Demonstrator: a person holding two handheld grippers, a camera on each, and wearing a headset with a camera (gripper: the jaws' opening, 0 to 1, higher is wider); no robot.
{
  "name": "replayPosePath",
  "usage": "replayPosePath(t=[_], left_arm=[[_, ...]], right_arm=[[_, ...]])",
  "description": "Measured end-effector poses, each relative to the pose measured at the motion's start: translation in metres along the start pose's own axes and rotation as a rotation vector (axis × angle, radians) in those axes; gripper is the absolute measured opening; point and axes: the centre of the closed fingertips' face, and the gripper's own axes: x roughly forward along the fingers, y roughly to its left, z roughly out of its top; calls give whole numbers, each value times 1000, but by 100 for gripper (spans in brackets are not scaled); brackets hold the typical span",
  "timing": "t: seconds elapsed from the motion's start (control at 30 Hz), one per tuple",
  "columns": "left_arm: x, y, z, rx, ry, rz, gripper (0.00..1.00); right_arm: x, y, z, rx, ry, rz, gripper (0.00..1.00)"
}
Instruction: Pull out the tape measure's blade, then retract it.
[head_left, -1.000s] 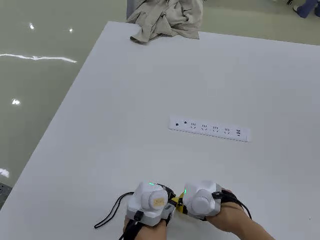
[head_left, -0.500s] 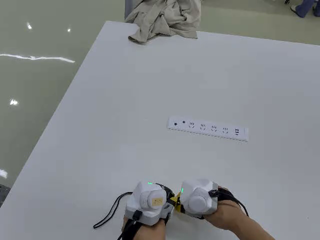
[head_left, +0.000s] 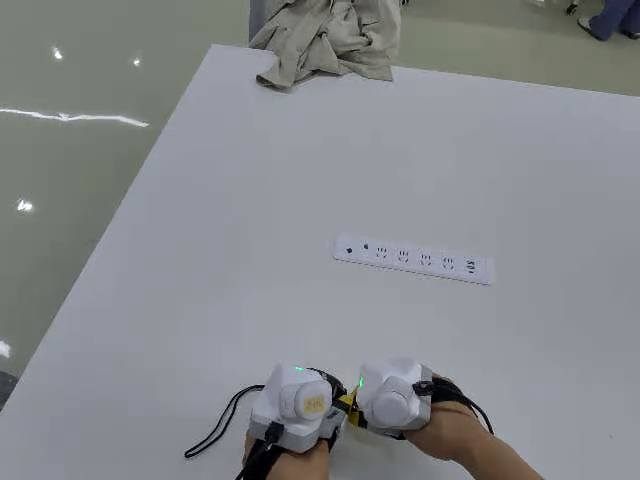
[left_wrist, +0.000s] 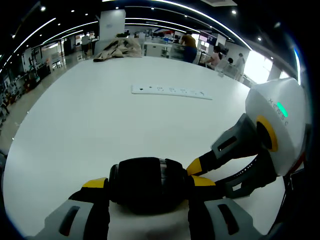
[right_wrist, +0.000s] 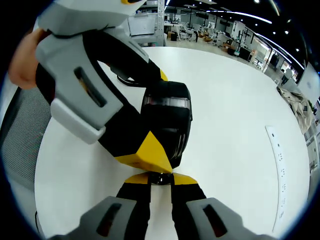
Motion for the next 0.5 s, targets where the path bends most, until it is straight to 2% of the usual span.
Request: replayPosePath(t=[0.5], left_arm=[[-2, 0, 3, -8, -15, -5, 62]], right_arm=[[-1, 0, 0, 2, 18, -19, 16]])
